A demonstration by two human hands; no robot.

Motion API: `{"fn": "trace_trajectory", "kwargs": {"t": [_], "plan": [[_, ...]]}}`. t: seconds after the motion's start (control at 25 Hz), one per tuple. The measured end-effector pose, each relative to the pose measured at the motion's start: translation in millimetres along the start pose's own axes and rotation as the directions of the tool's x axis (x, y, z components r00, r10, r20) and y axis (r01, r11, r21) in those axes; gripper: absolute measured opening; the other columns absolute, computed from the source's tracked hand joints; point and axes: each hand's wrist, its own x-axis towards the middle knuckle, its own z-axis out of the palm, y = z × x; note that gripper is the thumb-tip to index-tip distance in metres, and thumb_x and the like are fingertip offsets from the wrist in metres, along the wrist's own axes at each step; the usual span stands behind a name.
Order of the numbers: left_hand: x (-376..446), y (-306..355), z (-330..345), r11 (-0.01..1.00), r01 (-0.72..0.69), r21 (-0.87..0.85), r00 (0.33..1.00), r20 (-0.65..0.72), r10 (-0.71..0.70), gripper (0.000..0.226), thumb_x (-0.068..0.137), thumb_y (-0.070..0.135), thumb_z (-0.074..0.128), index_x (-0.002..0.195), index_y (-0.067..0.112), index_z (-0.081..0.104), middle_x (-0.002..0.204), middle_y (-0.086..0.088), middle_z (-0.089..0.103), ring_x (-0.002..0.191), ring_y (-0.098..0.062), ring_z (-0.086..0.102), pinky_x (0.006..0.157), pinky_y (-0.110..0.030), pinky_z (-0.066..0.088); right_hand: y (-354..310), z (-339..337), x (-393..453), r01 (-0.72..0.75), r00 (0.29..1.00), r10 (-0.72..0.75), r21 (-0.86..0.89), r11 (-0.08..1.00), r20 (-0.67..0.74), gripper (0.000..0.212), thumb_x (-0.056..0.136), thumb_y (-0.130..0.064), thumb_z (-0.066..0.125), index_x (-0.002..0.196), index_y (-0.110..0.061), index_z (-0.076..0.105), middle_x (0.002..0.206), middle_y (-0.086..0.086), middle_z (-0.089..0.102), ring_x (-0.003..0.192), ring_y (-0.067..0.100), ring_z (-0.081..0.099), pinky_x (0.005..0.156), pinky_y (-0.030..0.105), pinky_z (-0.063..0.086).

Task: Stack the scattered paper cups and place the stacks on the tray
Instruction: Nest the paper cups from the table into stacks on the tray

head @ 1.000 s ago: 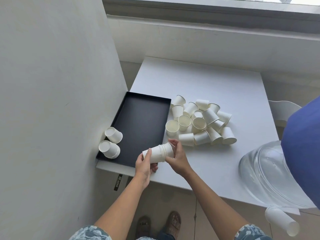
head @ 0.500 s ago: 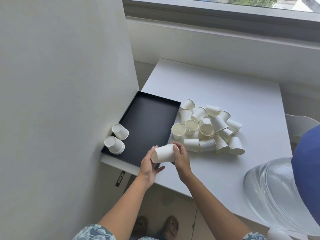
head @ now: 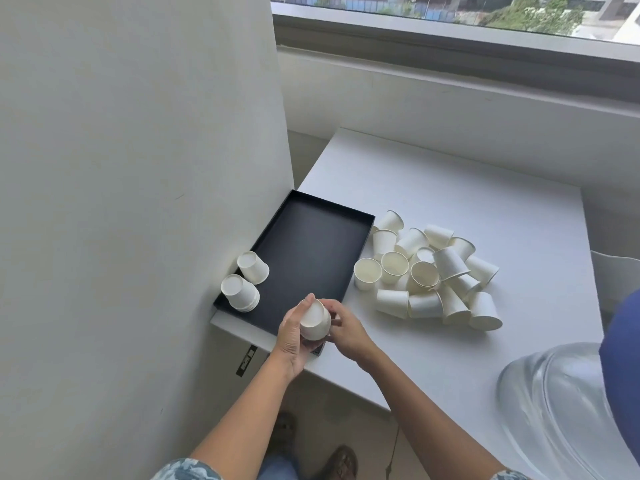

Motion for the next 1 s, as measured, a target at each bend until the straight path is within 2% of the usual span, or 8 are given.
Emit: {"fn": "trace_trajectory", "kwargs": {"t": [0.12,0.24,0.4,0.6,0.72,0.8,0.88,1.0], "plan": [[6,8,-9,0.999,-0.034,0.02,0.996,-0.083,0.035,0.081,0.066,0.057,0.08,0.124,0.005,0.061,0.116,-0.026,0.067,0.1,-0.034,0.07,0.083,-0.046,0.055,-7,10,7,0.06,0.992,-0.053,-0.05,0.997,0.115,0.059,0.075,-0.011,0.079,0.121,-0.039,0.055,0.114,-0.013,0.067,0.102,0.006,0.068,0.079,0.024,0.06],[15,15,-12,0.999,-0.042,0.018,0.991,-0.129,0.044,0.099,0.068,0.054,0.082,0.143,0.003,0.044,0.133,-0.025,0.06,0.117,-0.039,0.065,0.088,-0.047,0.053,-13,25,20,0.121,0.992,-0.124,-0.105,0.987,-0.029,0.054,0.068,-0.031,0.085,0.112,-0.045,0.057,0.104,-0.02,0.069,0.097,0.004,0.07,0.077,0.025,0.061],[25,36,-13,0.995,-0.075,0.07,0.984,-0.155,0.085,0.099,0.053,0.061,0.084,0.131,0.008,0.054,0.123,-0.017,0.068,0.1,-0.024,0.07,0.086,-0.042,0.055,-29,38,45,0.151,0.974,-0.18,-0.2,0.968,-0.14,0.045,0.065,-0.038,0.083,0.098,-0.052,0.056,0.097,-0.028,0.069,0.09,-0.007,0.068,0.067,0.013,0.055],[37,79,-28,0.982,-0.114,0.15,0.981,-0.14,0.135,0.091,0.054,0.065,0.082,0.123,0.01,0.061,0.119,-0.014,0.07,0.116,-0.028,0.065,0.109,-0.049,0.045,-57,57,83,0.181,0.96,-0.224,-0.238,0.954,-0.169,0.046,0.058,-0.046,0.085,0.096,-0.049,0.058,0.095,-0.024,0.071,0.087,-0.006,0.069,0.063,0.01,0.052],[50,115,-50,0.964,-0.149,0.219,0.98,-0.101,0.174,0.075,0.07,0.071,0.07,0.117,0.013,0.067,0.114,-0.008,0.074,0.112,-0.023,0.067,0.104,-0.04,0.048,-76,71,112,0.16,0.965,-0.195,-0.196,0.967,-0.173,0.054,0.056,-0.044,0.091,0.1,-0.043,0.06,0.097,-0.022,0.073,0.089,-0.004,0.071,0.069,0.016,0.056],[59,136,-63,0.943,-0.186,0.275,0.965,-0.129,0.228,0.056,0.09,0.067,0.054,0.1,0.014,0.07,0.094,0.001,0.075,0.089,-0.009,0.068,0.084,-0.023,0.051,-85,77,131,0.15,0.966,-0.185,-0.194,0.969,-0.18,0.06,0.053,-0.038,0.092,0.102,-0.043,0.059,0.098,-0.023,0.072,0.093,-0.004,0.07,0.074,0.019,0.058],[68,155,-73,0.916,-0.195,0.349,0.922,-0.252,0.293,0.046,0.099,0.063,0.038,0.078,0.026,0.057,0.076,0.012,0.063,0.068,0.003,0.056,0.066,-0.018,0.044,-92,84,151,0.139,0.97,-0.177,-0.219,0.966,-0.164,0.061,0.054,-0.033,0.091,0.104,-0.044,0.058,0.1,-0.024,0.07,0.095,-0.003,0.068,0.078,0.022,0.057],[77,169,-81,0.899,-0.167,0.405,0.885,-0.34,0.317,0.042,0.102,0.061,0.027,0.077,0.035,0.048,0.081,0.02,0.052,0.073,0.009,0.046,0.068,-0.019,0.036,-96,97,178,0.099,0.984,-0.135,-0.267,0.958,-0.12,0.063,0.055,-0.033,0.09,0.109,-0.04,0.058,0.103,-0.017,0.07,0.101,0.006,0.067,0.085,0.032,0.059]]}}
